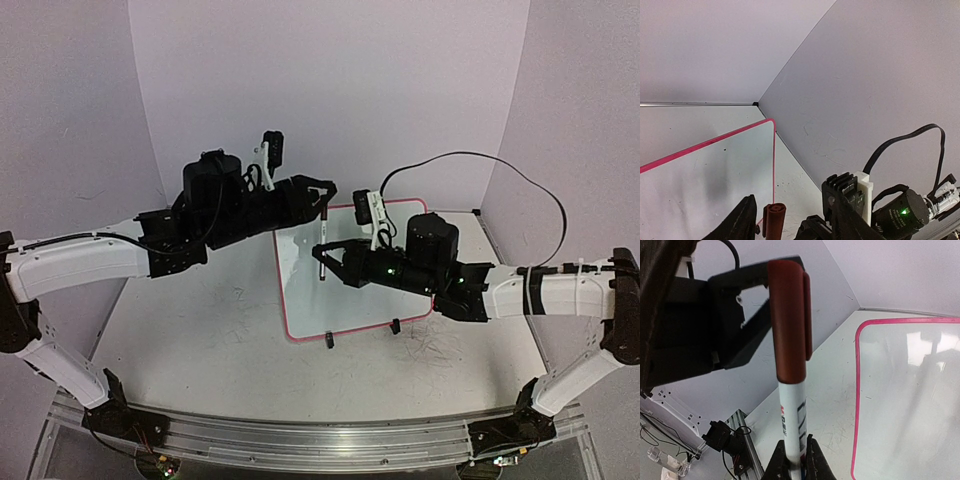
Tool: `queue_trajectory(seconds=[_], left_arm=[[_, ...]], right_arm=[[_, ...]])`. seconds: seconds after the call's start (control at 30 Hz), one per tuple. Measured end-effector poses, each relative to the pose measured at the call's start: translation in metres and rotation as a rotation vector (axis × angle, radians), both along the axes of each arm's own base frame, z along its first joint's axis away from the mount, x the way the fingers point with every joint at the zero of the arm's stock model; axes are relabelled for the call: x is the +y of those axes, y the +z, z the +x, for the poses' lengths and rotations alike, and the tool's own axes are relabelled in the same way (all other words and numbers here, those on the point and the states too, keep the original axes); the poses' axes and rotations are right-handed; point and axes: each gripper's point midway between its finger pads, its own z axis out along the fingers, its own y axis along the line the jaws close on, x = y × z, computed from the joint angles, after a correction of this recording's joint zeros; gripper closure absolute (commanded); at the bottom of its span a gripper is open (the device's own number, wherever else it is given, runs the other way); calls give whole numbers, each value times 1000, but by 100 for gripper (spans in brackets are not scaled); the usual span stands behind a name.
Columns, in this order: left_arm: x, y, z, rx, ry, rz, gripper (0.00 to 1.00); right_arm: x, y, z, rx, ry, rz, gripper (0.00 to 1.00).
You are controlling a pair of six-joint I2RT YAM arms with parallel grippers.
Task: Write a sentence on the whiteboard
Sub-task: Open the pen cap from the whiteboard marker.
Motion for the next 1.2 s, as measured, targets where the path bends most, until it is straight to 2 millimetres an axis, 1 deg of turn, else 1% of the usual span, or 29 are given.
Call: queue_trajectory(seconds=[0.07,0.13,0.2,0.27,0.33,0.43,0.5,0.67,0.7,0.87,0.97,1.07,1.17,1.2], left_arm=[[0,2,0,-2,-2,1,56],[-2,0,0,0,-3,7,56],[-3,-6,1,9,-4,21,55],[-4,-13,2,22,-6,41,57],[-6,-21,2,36,-8,61,63],[-8,-30,3,48,-9,84,75],[-9,-35,4,59,-8,97,80],[-7,-37,5,56,0,118,97],[-7,-38,6,54,1,123,100],[-6,-38,6,52,5,134,100],[1,-38,4,65,8,147,100],[12,-36,-2,99,3,155,100],[30,-33,-13,137,0,146,100],[40,-26,-14,142,23,131,100]], right_arm=[[0,0,0,0,1,-3,100],[1,0,0,-1,1,-6,100],[1,-1,1,-2,1,-9,100],[1,0,1,-4,1,-11,100],[1,0,1,-7,1,-12,100],[1,-1,1,-9,2,-16,100],[1,-1,1,-8,1,-17,100],[1,-3,0,-3,2,-23,100],[1,-3,0,-2,2,-24,100],[2,-4,-1,0,8,-26,100],[6,-5,-6,-4,30,-27,100],[13,-4,-14,-27,62,-21,100],[22,-3,-28,-51,115,-19,100],[24,-8,-34,-51,138,-33,100]])
